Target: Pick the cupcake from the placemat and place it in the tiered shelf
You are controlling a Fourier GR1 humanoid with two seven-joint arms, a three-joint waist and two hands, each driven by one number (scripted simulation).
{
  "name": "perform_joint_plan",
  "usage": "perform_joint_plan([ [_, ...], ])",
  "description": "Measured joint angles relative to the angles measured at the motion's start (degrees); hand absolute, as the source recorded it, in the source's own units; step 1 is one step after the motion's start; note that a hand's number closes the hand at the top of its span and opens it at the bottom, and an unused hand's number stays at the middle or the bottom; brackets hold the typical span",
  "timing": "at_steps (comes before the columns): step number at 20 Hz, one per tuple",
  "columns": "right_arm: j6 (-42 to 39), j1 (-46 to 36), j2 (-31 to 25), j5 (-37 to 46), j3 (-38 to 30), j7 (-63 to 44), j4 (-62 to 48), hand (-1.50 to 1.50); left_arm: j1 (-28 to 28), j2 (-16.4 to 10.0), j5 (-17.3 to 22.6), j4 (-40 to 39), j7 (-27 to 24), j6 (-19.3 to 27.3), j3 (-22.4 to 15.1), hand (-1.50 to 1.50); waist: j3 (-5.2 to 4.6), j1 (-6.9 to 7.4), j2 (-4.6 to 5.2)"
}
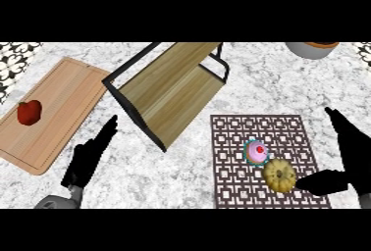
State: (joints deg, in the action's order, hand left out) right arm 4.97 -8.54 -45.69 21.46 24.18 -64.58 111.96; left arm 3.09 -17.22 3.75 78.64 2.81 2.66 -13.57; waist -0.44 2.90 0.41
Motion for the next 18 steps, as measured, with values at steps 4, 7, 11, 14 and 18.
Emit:
perform_joint_plan([
  [4, -2.82, -7.27, 6.33, 2.27, 4.89, -3.81, -3.9, -1.5, 0.94, 0.05, 0.03, -1.1, -0.13, -0.57, 0.39, 0.0, 0.08, 0.21, 0.03],
  [7, -4.16, -10.6, 11.48, 2.88, 7.25, -5.43, -8.19, -1.5, 0.09, 0.38, -0.21, -1.1, -0.79, -0.55, 0.18, 0.0, 0.16, 0.0, -0.07],
  [11, -6.03, -13.87, 16.52, 3.15, 7.55, -6.35, -14.11, -1.5, 0.32, 0.07, -0.06, -1.12, -0.26, -0.61, 0.93, 0.0, 0.2, -0.74, -0.22],
  [14, -7.21, -15.89, 20.07, 4.04, 7.33, -6.6, -18.53, -1.5, -0.4, -0.02, 0.02, -0.19, 0.46, -0.4, 1.17, 0.0, 0.23, -1.06, -0.37],
  [18, -8.16, -16.87, 23.61, 6.7, 7.36, -6.78, -22.83, -1.5, -0.98, -0.01, -0.14, -0.19, 0.12, -0.02, 1.78, 0.0, 0.25, -1.85, -0.5],
])
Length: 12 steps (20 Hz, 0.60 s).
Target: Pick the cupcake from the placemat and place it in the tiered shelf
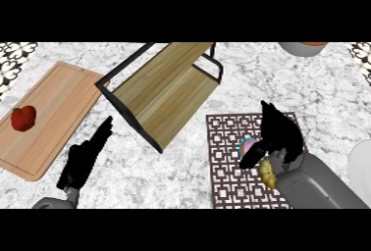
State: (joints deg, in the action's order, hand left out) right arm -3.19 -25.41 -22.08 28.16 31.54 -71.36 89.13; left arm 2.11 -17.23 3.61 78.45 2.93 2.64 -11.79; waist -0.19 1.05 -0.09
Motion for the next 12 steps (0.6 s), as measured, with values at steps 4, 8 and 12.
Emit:
perform_joint_plan([
  [4, -1.2, -0.98, 3.0, 4.06, -0.27, -0.21, -3.52, -1.5, -1.23, 0.16, -0.52, 0.2, -0.83, 0.25, -0.1, 0.0, 0.0, -0.45, -0.14],
  [8, -2.98, -1.11, 5.07, 6.78, -1.19, -0.23, -5.34, -1.5, -1.17, 0.17, -0.23, 0.49, -0.22, 0.13, 0.49, 0.0, 0.02, -0.91, -0.19],
  [12, -3.89, -0.79, 7.5, 9.22, -2.28, -0.27, -6.49, -1.5, -1.41, 0.46, -0.23, 0.29, -0.44, -0.13, 0.72, 0.0, 0.06, -1.13, -0.16],
])
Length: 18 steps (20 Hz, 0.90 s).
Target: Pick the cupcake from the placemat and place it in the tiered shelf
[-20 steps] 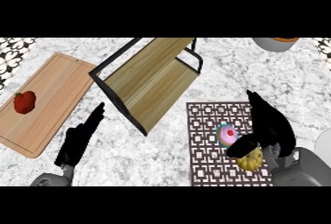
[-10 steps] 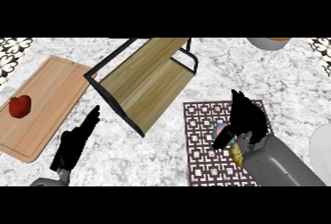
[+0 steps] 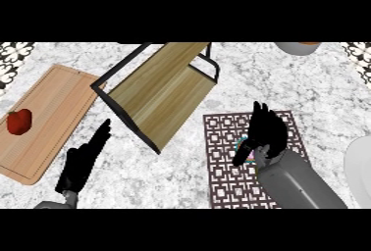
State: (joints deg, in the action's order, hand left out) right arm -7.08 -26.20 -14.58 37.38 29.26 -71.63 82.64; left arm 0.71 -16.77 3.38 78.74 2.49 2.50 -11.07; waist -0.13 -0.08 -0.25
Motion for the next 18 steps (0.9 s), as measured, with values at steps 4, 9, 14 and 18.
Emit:
perform_joint_plan([
  [4, -0.81, 0.86, 1.27, 1.8, -0.75, 0.38, -1.42, -1.5, 0.6, 0.14, -0.08, 0.13, 0.21, -0.22, 0.38, 0.0, 0.05, -0.02, 0.06],
  [9, -1.63, 2.32, 2.77, 4.38, -1.96, 1.25, -2.47, -1.5, -0.21, 1.02, -0.97, -0.17, -0.92, 0.11, 0.16, 0.0, 0.08, 0.02, 0.1],
  [14, -2.74, 3.01, 4.75, 6.64, -3.53, 2.98, -4.53, -1.5, 0.48, 1.24, -1.11, -0.72, -0.7, -0.48, 0.64, 0.0, 0.11, 0.05, 0.14],
  [18, -3.13, 3.12, 5.84, 8.47, -5.79, 4.78, -7.6, 1.5, 0.65, 1.38, -1.29, -0.65, -0.48, -1.11, 0.88, 0.0, 0.13, 0.17, 0.19],
])
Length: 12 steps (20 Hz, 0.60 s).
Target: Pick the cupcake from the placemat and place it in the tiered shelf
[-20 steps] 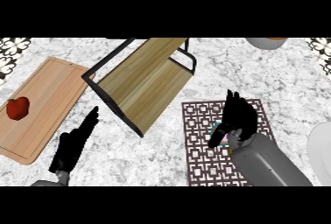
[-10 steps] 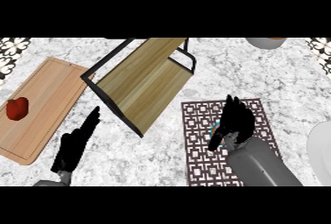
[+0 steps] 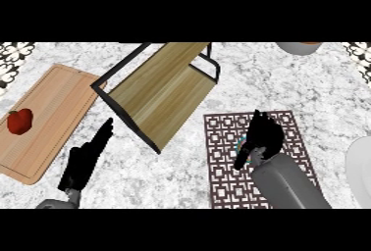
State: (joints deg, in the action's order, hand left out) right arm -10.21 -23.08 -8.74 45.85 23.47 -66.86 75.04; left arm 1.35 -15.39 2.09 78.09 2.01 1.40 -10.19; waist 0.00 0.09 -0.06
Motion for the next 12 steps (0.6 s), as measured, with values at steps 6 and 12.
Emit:
perform_joint_plan([
  [6, -1.09, 1.01, 1.61, 2.34, -1.75, 3.55, -0.05, 1.5, 0.46, 0.4, -0.47, -0.11, 1.04, -0.84, 1.42, 0.0, -0.05, -0.02, -0.05],
  [12, -0.79, 0.19, 3.39, 6.95, -3.08, 5.47, -1.91, 1.5, -0.36, 1.36, -2.1, -0.17, -0.43, -1.08, 2.0, 0.0, -0.07, 0.01, -0.13],
])
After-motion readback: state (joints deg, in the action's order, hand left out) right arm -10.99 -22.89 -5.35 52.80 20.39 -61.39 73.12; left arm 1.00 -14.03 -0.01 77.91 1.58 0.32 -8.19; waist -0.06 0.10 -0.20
